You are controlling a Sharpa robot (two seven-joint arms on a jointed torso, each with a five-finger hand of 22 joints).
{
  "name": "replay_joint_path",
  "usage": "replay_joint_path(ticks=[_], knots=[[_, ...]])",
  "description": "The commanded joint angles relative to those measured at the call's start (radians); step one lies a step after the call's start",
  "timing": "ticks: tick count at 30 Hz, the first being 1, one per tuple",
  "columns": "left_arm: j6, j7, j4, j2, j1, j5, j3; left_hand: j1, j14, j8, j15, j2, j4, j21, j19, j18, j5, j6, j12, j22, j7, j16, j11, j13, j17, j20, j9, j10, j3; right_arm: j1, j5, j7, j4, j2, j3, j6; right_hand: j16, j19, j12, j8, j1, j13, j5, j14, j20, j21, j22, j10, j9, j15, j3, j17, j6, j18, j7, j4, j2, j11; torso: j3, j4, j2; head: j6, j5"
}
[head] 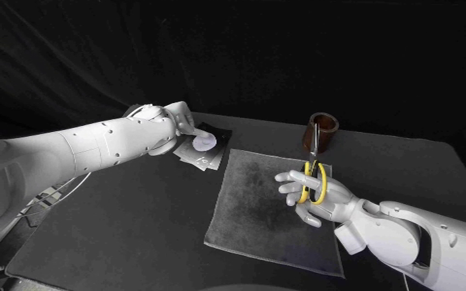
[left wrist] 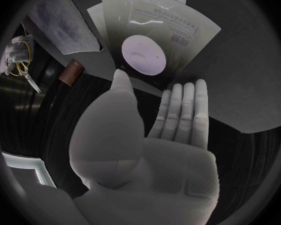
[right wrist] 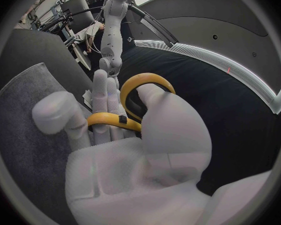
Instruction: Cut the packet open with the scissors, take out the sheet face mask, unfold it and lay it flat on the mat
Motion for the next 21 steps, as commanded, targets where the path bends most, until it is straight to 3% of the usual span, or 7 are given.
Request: replay_joint_path(ticks=[1,6,16,21], knots=[[0.036,-0.04,-0.006,0.013,0.002,-0.042,-0.001,-0.005,-0.004,0.004,-0.003,-0.004,0.001,0.005,-0.004,0.012,0.001,-0.009,0.012,0.002,0.022,0.008,0.002,0.005,0.001,0.001,-0.001,-0.013,0.002,0.0,-0.012,0.008,0.0,0.001,0.001,0.023,-0.002,-0.006,0.005,0.0,0.001,0.001,-0.006,0.006,0.002,-0.006,-0.001,-0.002,0.001,0.002,-0.007,0.001,0.006,0.077,0.001,0.001,0.007,0.005,0.0001,0.0007,0.001,0.0,-0.001],[0.064,-0.078,-0.022,0.031,0.001,-0.042,-0.005,-0.01,-0.035,-0.001,0.01,-0.022,0.002,-0.006,-0.022,0.008,0.001,-0.043,0.022,-0.003,0.039,0.0,0.017,0.007,-0.013,0.008,-0.011,-0.067,-0.013,0.0,-0.015,0.007,0.0,-0.001,0.001,0.022,-0.002,-0.007,0.004,0.0,0.004,0.001,-0.006,0.006,0.002,-0.009,-0.004,-0.003,0.0,0.002,-0.008,0.002,0.006,0.078,0.001,0.0,0.008,0.005,0.0015,-0.0014,0.0,-0.003,0.001],[0.119,-0.115,-0.047,0.05,-0.001,-0.051,-0.008,-0.013,-0.048,0.005,0.016,-0.028,0.002,-0.018,-0.035,0.01,0.002,-0.074,0.041,-0.01,0.047,-0.007,0.024,0.011,-0.028,0.015,-0.013,-0.096,-0.018,0.0,-0.021,0.006,0.0,-0.003,0.001,0.02,-0.003,-0.009,0.004,0.0,0.007,0.001,-0.006,0.005,0.002,-0.014,-0.011,-0.003,0.0,0.003,-0.01,0.002,0.008,0.079,0.002,-0.001,0.009,0.006,0.0008,-0.0002,0.0,-0.005,0.001],[0.153,-0.149,-0.042,0.053,-0.003,-0.051,-0.008,-0.015,-0.031,0.028,0.02,-0.037,0.004,-0.027,-0.019,0.014,0.002,-0.138,0.059,-0.019,0.059,-0.027,0.034,0.015,-0.052,0.017,-0.003,-0.145,-0.024,0.0,-0.023,0.005,0.001,-0.005,0.001,0.021,-0.003,-0.01,0.005,0.001,0.009,0.001,-0.006,0.004,0.002,-0.016,-0.013,-0.001,0.0,0.003,-0.012,0.003,0.01,0.079,0.002,-0.001,0.011,0.006,0.0003,-0.0007,0.001,-0.007,0.001]])
